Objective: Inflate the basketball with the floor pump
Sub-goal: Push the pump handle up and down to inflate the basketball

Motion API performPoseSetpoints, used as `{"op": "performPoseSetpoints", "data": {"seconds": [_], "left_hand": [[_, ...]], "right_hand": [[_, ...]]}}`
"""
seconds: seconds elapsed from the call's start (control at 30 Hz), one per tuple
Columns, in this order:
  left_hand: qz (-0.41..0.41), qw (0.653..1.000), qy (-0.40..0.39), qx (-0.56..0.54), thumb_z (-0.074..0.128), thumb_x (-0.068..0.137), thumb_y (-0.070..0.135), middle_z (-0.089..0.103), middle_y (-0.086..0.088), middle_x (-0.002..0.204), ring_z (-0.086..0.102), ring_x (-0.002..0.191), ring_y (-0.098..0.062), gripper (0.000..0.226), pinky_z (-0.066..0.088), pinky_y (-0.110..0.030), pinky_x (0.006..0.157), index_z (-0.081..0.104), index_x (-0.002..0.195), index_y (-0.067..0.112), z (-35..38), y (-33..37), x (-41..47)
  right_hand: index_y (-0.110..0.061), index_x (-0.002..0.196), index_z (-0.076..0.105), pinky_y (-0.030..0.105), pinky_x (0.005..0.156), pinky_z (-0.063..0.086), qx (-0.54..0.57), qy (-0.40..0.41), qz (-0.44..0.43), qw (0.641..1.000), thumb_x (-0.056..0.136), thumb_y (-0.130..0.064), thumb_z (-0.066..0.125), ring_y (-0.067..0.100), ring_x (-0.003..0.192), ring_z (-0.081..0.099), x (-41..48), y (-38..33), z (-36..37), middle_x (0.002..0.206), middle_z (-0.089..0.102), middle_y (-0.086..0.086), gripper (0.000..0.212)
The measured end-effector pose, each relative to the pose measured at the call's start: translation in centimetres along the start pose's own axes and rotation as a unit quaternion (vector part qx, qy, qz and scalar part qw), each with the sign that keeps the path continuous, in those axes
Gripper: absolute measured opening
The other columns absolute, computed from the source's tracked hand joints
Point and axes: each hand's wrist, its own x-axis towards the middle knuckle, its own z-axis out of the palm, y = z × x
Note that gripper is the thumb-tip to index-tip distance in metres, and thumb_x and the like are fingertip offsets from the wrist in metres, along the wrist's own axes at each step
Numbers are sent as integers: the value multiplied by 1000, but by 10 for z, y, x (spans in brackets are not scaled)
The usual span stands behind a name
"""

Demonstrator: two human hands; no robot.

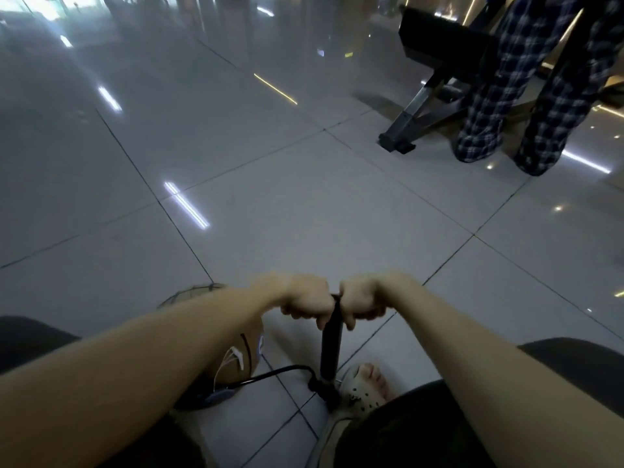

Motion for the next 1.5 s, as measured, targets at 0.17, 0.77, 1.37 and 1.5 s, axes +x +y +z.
{"op": "performPoseSetpoints", "data": {"seconds": [0.17, 0.77, 1.37, 1.5], "left_hand": [[9, 1000, 14, -9, 68, 78, 14, 48, -4, 58, 38, 46, -21, 11, 33, -26, 48, 65, 68, 11, 23, -3, -1], [9, 999, -32, -5, 68, 87, 10, 30, 2, 56, 21, 48, -16, 37, 14, -30, 52, 45, 61, 20, -102, 33, -80], [20, 1000, 5, -1, 73, 77, 15, 48, -5, 58, 38, 46, -21, 19, 31, -26, 48, 59, 65, 11, 0, -2, 0], [17, 1000, -21, 8, 72, 85, 15, 39, -1, 55, 31, 44, -18, 32, 24, -24, 48, 48, 63, 17, -45, 10, -35]], "right_hand": [[-4, 74, 58, 30, 52, 29, -8, -15, 13, 1000, 85, -5, 67, 20, 47, 32, 7, 1, 17, 54, 40, 6, 14], [-19, 59, 37, 25, 50, 12, 44, 12, 2, 999, 84, 0, 62, 13, 46, 17, -97, -29, -84, 53, 24, -1, 40], [-5, 72, 58, 26, 48, 28, -10, -3, 13, 1000, 84, -6, 67, 19, 41, 31, 2, -4, -1, 45, 40, 4, 16], [-8, 75, 57, 25, 47, 23, -2, -16, 33, 999, 87, -8, 68, 16, 44, 27, -32, -22, -38, 54, 35, 4, 17]]}}
